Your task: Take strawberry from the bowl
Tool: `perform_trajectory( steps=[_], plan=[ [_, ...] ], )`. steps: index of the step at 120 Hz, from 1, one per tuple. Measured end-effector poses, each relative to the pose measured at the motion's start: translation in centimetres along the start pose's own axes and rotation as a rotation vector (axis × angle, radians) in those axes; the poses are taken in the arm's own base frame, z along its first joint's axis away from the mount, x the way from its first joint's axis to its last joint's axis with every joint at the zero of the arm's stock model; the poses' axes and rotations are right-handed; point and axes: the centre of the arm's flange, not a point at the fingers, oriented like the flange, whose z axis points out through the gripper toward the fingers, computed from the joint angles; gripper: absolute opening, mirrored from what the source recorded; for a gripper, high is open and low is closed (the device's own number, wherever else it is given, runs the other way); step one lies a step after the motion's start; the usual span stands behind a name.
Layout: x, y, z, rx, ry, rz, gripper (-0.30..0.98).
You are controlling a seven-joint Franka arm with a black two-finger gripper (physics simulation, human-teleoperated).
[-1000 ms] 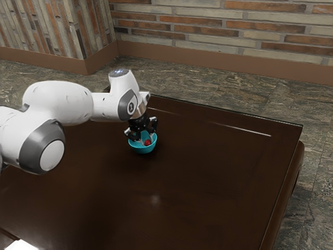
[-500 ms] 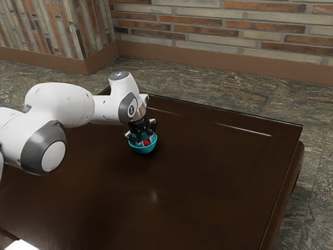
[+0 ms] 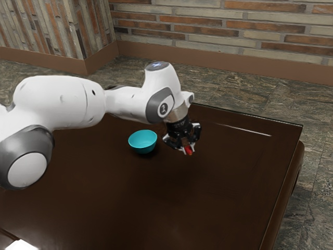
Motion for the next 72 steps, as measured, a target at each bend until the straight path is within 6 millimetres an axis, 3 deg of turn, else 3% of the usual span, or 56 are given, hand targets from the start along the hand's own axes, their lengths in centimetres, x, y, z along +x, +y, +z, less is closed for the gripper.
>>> perform_trajectory(
  steps=[14, 21, 33, 48, 56, 62, 72],
  plan=[
    [-3.2, 0.6, 5.6, 0.072, -0.045, 0.028, 0.03],
    [-3.9, 0.5, 7.2, 0.093, -0.056, 0.031, 0.03],
    [-4.7, 0.8, 8.0, 0.093, -0.062, 0.033, 0.18],
    [-4.9, 1.3, 7.3, 0.071, -0.056, 0.033, 0.40],
    [-5.0, 2.3, 3.0, 0.019, -0.037, 0.045, 0.48],
    [-4.3, 2.7, -3.6, -0.018, -0.012, 0.068, 0.52],
    [3.8, -3.1, -16.5, -0.049, 0.050, 0.045, 0.58]
  ],
)
